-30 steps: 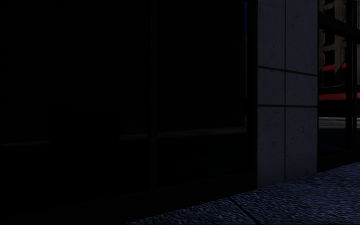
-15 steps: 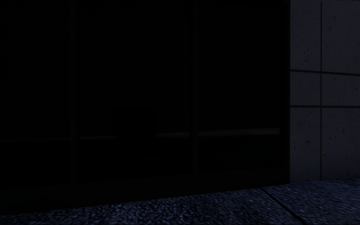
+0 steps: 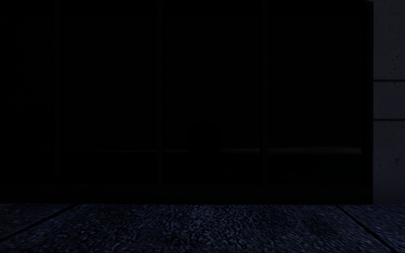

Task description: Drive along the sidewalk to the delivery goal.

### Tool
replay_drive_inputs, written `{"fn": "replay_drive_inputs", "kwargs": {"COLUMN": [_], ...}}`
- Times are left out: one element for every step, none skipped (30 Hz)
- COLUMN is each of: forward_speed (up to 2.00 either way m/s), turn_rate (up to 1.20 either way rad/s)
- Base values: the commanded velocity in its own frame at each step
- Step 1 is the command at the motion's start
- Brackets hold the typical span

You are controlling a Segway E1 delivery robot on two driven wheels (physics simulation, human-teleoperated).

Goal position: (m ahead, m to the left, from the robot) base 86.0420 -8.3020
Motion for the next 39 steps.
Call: {"fn": "replay_drive_inputs", "kwargs": {"forward_speed": [-0.89,-0.90,-0.90,-0.90,-0.90,-0.90,-0.90,-0.90,-0.90,-0.88,-0.83,0.00,0.00,0.00,0.00,0.00,0.00,0.00,0.00,0.00,0.00,0.00,0.00,0.00,0.00,0.00,1.45,1.45,2.00,2.00,2.00,2.00,2.00,2.00,2.00,2.00,2.00,2.00,2.00], "turn_rate": [0.63,0.64,0.65,0.65,0.68,0.69,0.69,0.69,0.69,0.69,0.59,0.39,0.39,0.00,0.00,0.00,0.00,0.00,0.00,0.00,0.00,0.00,0.00,0.00,0.00,0.00,0.07,0.07,0.27,0.35,0.42,0.45,0.45,0.46,0.48,0.55,0.55,0.63,0.66]}}
